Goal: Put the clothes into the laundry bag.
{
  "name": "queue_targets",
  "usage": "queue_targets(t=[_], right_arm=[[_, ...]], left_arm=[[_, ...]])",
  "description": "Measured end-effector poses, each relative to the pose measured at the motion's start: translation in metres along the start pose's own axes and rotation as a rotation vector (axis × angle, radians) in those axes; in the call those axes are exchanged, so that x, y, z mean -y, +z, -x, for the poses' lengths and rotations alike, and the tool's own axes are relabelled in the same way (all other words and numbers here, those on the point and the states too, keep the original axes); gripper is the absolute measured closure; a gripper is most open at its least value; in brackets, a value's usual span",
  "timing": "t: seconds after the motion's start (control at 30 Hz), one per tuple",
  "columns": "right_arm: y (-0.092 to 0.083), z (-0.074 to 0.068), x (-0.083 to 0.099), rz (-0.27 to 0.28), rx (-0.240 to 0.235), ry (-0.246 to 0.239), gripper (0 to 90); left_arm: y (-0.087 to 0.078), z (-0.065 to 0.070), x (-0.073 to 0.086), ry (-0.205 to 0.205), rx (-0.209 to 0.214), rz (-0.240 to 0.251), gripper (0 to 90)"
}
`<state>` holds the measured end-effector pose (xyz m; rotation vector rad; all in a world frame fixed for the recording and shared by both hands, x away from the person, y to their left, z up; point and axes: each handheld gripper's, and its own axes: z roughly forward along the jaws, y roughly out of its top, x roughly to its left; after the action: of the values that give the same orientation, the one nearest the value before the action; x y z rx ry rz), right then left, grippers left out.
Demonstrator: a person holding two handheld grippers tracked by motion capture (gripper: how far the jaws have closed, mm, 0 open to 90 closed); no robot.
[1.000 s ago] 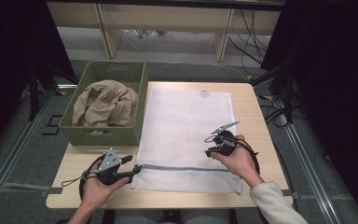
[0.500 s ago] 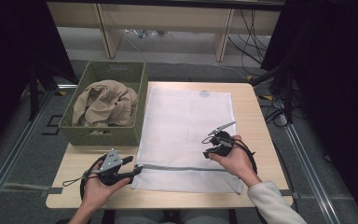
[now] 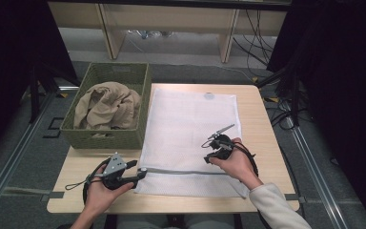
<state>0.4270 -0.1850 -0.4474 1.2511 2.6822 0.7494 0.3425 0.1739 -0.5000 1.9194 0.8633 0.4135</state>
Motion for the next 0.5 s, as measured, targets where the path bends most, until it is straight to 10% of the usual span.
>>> queue_targets(t=[0.5], right_arm=[[0.0099,-0.0083,-0.0070,-0.031,-0.024,-0.025,76.0]], left_arm=[[0.0003,0.0010,0.0006,-0.009,-0.002,-0.008,42.1]])
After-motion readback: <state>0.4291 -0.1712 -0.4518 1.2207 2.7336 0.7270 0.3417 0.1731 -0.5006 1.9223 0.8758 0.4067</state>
